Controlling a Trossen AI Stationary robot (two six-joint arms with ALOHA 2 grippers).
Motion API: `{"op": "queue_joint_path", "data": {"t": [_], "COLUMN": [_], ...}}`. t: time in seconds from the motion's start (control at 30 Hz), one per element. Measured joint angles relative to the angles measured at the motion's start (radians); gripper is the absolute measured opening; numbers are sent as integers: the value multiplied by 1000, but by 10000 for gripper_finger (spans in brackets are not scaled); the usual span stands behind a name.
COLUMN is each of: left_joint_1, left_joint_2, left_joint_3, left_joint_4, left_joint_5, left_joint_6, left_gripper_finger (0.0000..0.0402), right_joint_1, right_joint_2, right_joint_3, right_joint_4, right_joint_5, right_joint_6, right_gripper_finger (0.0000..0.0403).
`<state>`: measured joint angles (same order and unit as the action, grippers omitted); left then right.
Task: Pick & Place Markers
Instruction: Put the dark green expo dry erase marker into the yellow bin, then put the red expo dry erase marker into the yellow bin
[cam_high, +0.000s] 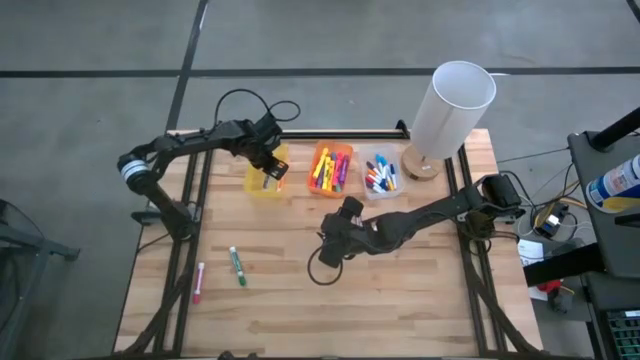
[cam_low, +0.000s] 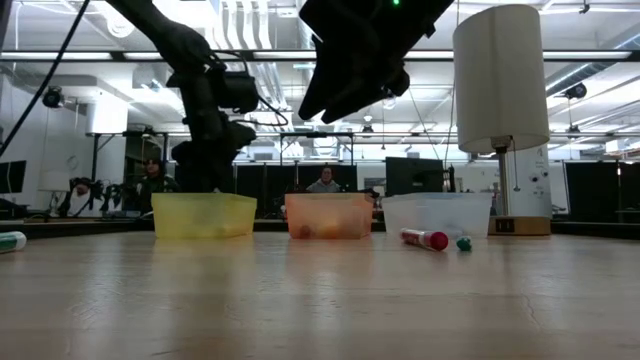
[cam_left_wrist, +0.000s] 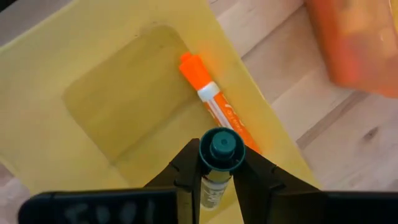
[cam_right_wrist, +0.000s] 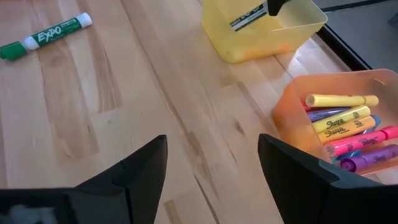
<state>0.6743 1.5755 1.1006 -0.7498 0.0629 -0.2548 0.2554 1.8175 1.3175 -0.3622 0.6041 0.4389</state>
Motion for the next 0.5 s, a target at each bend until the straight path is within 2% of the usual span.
{"op": "queue_joint_path", "data": {"t": [0.5], "left_joint_1": [-1], "left_joint_2": [-26], "left_joint_3": [-8], "left_joint_4": [-10], "left_joint_5": [-24], "left_joint_6": [48], "left_gripper_finger": [166], "right_joint_1": [0], "right_joint_2": [0], "right_joint_3": [-5], "right_joint_4": [0], "right_joint_5": [0], "right_joint_6": [-1], "right_gripper_finger": [244]}}
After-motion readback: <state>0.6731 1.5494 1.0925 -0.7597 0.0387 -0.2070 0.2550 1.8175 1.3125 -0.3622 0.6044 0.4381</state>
